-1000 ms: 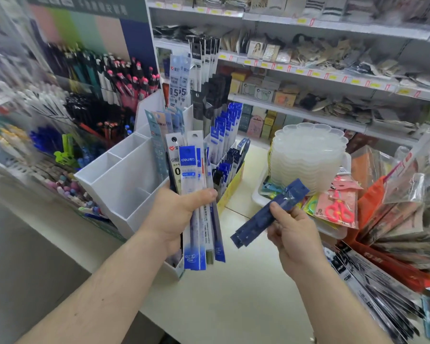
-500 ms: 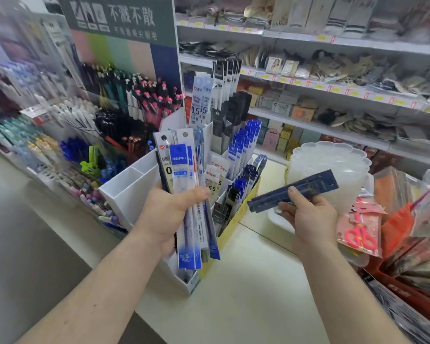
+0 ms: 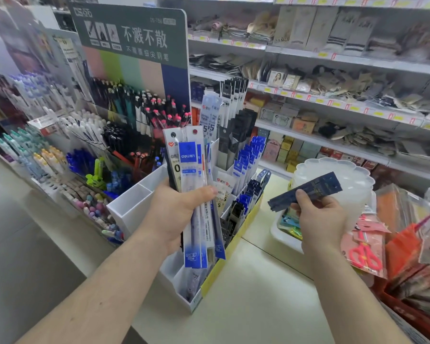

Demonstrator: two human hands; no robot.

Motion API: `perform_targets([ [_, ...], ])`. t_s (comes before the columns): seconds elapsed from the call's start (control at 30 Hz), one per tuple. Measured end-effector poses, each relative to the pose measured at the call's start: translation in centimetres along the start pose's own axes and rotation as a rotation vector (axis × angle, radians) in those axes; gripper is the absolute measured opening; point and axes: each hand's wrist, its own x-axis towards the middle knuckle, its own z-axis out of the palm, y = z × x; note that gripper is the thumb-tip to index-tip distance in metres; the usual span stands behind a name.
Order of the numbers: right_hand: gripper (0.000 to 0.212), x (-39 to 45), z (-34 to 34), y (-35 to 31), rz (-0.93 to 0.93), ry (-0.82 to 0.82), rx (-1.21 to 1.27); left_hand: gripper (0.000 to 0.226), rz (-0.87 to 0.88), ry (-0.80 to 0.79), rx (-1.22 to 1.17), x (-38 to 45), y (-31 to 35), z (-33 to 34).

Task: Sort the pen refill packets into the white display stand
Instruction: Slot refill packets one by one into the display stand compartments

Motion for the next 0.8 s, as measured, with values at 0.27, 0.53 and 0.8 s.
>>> perform_targets([
  [0.27,0.012,7.1,4.2,1.6,0.067,-0.018,-0.095,0.053,-0.020,-0.043,0.032,1.3,0.3,1.1],
  [0.53,0.016,10.1,8.1,5.5,0.110,-0.210,-0.415,0.057,-0.022,-0.065,0.106,1.6,0.0,0.8],
  [0.8,0.015,11.6,9.1,7.2,0.105,-0.433,-0.993,0.052,0.009,-0.129,0.121,0.9,-0.5,0.3],
])
